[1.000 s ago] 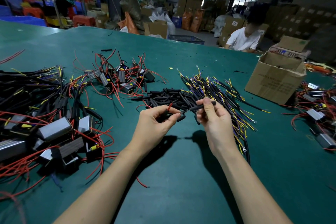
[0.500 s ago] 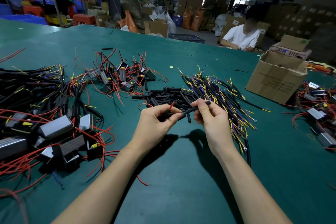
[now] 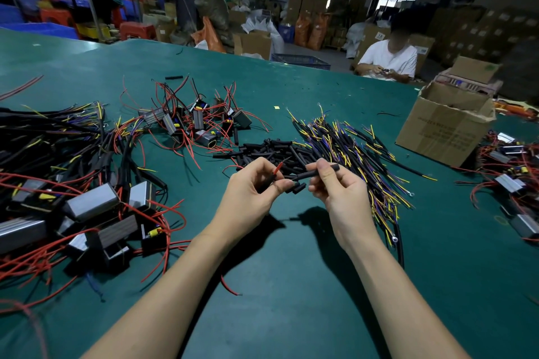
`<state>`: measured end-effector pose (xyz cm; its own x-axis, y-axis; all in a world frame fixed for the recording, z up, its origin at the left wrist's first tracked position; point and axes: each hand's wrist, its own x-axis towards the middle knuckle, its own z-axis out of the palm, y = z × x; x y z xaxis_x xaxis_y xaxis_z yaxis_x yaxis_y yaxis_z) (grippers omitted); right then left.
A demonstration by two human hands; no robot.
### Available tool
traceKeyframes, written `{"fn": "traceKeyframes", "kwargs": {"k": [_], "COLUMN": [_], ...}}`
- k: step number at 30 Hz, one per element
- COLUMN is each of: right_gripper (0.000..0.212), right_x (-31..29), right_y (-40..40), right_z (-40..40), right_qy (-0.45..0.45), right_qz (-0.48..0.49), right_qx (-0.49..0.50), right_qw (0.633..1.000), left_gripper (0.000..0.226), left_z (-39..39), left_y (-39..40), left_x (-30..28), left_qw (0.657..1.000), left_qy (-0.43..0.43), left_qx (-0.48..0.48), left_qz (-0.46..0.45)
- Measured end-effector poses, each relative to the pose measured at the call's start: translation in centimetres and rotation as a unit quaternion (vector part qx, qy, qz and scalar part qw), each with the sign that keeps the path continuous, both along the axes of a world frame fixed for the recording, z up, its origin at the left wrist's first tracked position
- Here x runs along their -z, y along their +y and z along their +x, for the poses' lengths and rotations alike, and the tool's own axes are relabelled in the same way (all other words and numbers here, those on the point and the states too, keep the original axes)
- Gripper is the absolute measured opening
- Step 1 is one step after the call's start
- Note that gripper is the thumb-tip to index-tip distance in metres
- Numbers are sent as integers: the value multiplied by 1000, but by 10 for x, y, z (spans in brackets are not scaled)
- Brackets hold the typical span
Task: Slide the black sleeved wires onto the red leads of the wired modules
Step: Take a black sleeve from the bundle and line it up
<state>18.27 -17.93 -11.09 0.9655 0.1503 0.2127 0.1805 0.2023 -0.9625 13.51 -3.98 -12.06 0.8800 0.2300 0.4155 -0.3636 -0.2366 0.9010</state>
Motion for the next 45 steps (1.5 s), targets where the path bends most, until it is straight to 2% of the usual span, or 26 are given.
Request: {"fn": "traceKeyframes", "kwargs": {"k": [7,10,13,18,22,30,36,40,43,45], "right_gripper": [20,14,11,11,14,22,20,18,21,13], "right_x": [6,9,9,7,7,6,11,15,16,17], "right_y": [10,14,13,12,13,14,20,26,25,24], "right_z": [-5,-8,-8,-9,-11,-13,-17,-21,-20,-19], "right_qy": [21,30,-1,-88,-108,-156,-104,-110,-149,-178], "right_qz": [-33,-39,-69,-150,-169,-198,-190,-198,-250,-292], "right_qx": [-76,-111,-86,-17,12,44,-42,-60,-39,-22], "right_qw": [996,993,994,985,980,967,975,972,956,939], "left_gripper": [21,27,26,8,13,20,18,19,20,22], "left_z": [1,-1,-3,-5,-8,-6,-5,-9,-10,-9], "left_y": [3,9,13,17,26,36,43,49,42,33], "left_x": [2,1,0,-4,-8,-10,-10,-12,-13,-11], "left_qw": [1000,999,997,987,967,976,981,980,981,987], "left_qy": [14,21,20,18,41,108,141,167,162,135], "left_qx": [23,33,18,-7,-46,-26,23,82,90,58], "left_qz": [1,30,77,162,246,188,131,69,62,67]}}
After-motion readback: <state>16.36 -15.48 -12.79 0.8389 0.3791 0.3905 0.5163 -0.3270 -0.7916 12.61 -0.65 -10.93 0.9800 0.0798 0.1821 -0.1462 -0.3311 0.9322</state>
